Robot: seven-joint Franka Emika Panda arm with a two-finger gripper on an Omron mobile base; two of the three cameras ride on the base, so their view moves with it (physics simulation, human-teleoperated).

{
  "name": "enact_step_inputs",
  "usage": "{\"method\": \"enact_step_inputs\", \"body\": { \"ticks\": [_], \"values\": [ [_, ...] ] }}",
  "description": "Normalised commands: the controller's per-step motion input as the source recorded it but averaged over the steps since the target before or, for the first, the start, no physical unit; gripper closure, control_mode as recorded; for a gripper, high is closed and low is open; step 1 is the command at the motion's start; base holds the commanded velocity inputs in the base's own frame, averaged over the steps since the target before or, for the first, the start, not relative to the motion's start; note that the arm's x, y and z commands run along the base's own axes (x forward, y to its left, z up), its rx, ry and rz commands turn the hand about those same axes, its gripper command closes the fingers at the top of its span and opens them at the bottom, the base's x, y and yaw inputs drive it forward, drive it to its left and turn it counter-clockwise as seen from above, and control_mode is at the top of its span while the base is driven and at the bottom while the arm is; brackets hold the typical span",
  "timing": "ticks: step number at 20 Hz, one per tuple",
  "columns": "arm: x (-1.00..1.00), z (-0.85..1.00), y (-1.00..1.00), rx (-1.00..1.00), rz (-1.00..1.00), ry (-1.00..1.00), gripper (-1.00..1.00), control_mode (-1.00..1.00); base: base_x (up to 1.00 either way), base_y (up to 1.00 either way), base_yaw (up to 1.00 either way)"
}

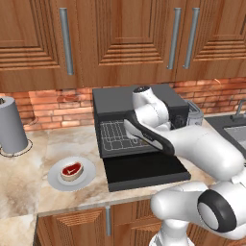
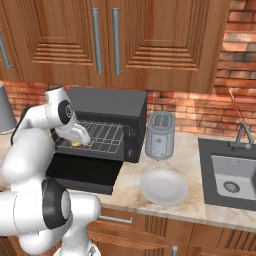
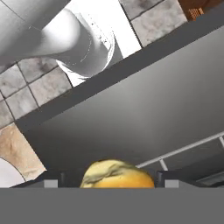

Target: Open the toaster oven door. Place the bread on the top rack in the toaster oven and place the steak on the bottom rack.

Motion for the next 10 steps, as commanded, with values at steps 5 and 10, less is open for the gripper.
{"method": "enact_step_inputs", "body": {
  "ticks": [5,10],
  "values": [
    [0.51,-0.15,0.01,0.00,0.02,-0.13,1.00,-1.00,0.00,0.00,0.00],
    [0.37,-0.18,0.01,0.00,0.05,-0.08,1.00,-1.00,0.00,0.00,0.00]
  ]
}}
